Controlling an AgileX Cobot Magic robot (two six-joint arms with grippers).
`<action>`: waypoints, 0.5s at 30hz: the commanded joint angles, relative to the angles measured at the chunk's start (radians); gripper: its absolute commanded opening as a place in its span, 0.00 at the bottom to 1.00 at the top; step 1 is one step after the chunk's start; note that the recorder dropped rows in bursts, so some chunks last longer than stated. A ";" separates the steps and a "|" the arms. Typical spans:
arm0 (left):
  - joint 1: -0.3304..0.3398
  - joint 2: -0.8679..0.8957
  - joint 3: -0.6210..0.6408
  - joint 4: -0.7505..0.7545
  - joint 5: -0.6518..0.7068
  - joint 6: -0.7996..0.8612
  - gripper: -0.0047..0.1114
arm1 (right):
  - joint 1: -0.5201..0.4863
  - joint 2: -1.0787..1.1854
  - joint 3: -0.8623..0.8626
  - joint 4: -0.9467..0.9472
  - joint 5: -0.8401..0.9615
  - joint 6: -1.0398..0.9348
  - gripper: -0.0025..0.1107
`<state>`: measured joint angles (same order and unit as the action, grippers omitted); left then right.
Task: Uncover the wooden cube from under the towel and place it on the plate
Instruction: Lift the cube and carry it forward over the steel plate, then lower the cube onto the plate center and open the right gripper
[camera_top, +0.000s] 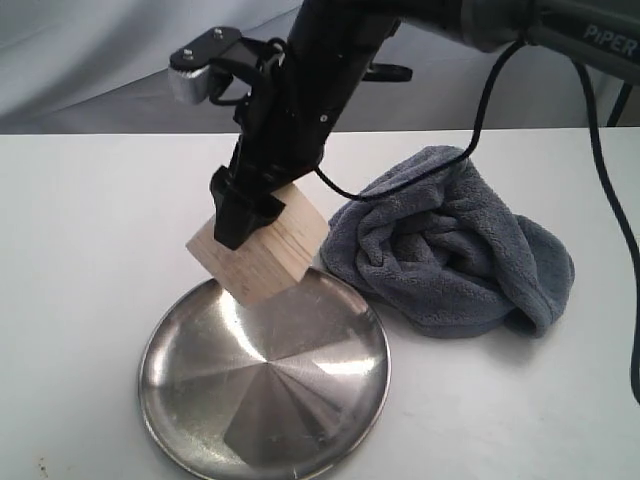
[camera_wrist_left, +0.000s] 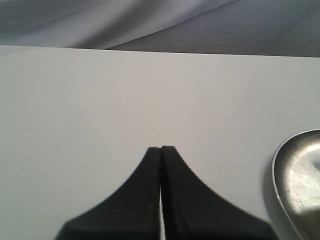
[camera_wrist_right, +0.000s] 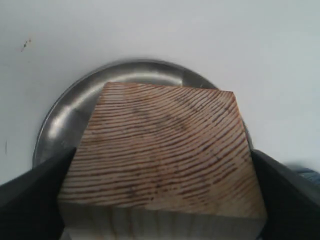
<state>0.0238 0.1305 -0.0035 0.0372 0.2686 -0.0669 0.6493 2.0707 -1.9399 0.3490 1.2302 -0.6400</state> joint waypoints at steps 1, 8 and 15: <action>-0.004 -0.003 0.004 0.003 -0.010 -0.004 0.05 | 0.004 -0.020 0.109 0.009 -0.009 0.008 0.02; -0.004 -0.003 0.004 0.003 -0.010 -0.004 0.05 | 0.011 -0.020 0.243 0.009 -0.108 0.005 0.02; -0.004 -0.003 0.004 0.003 -0.010 -0.004 0.05 | 0.087 -0.020 0.319 0.024 -0.334 -0.122 0.02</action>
<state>0.0238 0.1305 -0.0035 0.0372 0.2686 -0.0669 0.6978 2.0701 -1.6469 0.3389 0.9935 -0.7163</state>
